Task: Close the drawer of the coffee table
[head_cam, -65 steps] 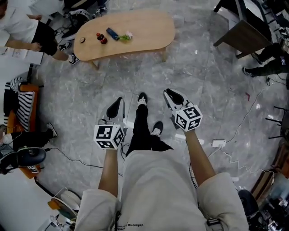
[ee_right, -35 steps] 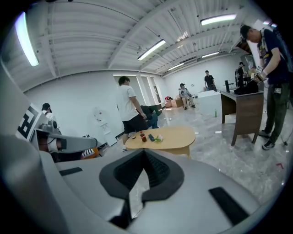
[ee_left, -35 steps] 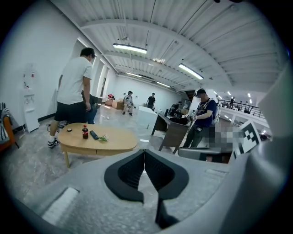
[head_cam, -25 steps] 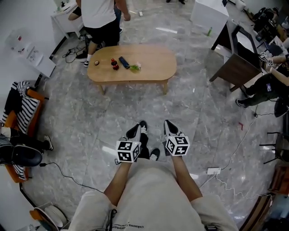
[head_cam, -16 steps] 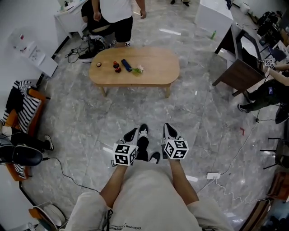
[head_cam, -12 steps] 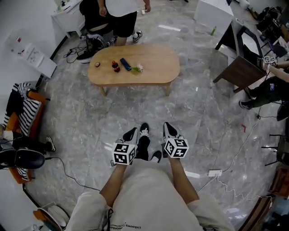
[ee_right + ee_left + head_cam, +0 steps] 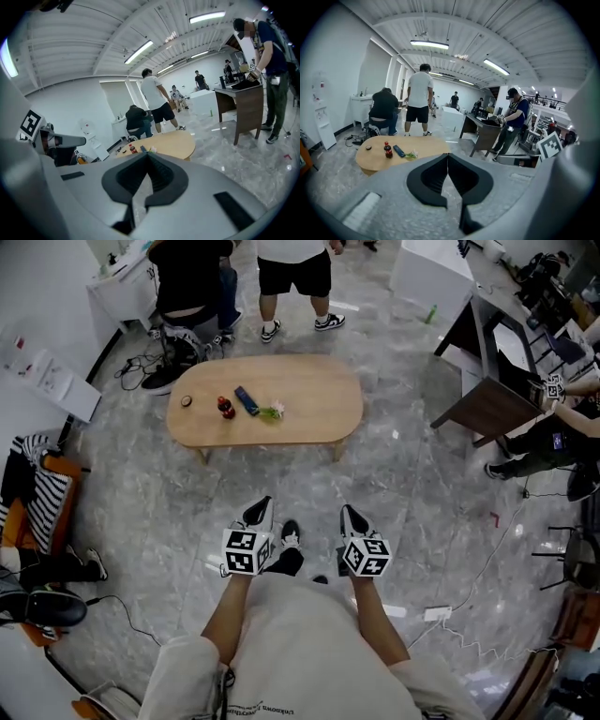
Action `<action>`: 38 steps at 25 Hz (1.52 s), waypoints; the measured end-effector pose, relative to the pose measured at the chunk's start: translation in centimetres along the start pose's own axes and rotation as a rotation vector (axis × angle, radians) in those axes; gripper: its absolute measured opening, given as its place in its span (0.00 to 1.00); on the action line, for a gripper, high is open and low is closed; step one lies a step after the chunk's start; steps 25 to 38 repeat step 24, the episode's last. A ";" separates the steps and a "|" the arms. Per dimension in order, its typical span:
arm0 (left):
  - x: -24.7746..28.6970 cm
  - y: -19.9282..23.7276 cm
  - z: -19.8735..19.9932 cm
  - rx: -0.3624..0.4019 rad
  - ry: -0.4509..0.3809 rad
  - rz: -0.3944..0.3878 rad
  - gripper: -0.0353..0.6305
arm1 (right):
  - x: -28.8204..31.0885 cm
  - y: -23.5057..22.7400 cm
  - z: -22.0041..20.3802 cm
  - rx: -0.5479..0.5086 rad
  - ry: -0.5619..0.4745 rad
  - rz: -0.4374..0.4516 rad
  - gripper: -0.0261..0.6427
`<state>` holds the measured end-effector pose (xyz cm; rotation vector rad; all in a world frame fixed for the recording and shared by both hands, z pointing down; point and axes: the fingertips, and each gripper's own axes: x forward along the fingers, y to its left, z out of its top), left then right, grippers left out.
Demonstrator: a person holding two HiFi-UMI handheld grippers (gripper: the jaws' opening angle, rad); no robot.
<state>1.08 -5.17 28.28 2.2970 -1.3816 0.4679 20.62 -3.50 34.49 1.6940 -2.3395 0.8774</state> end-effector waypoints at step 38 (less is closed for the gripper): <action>6.3 7.5 -0.2 -0.155 0.019 -0.017 0.07 | 9.0 1.3 1.7 -0.148 0.124 -0.008 0.06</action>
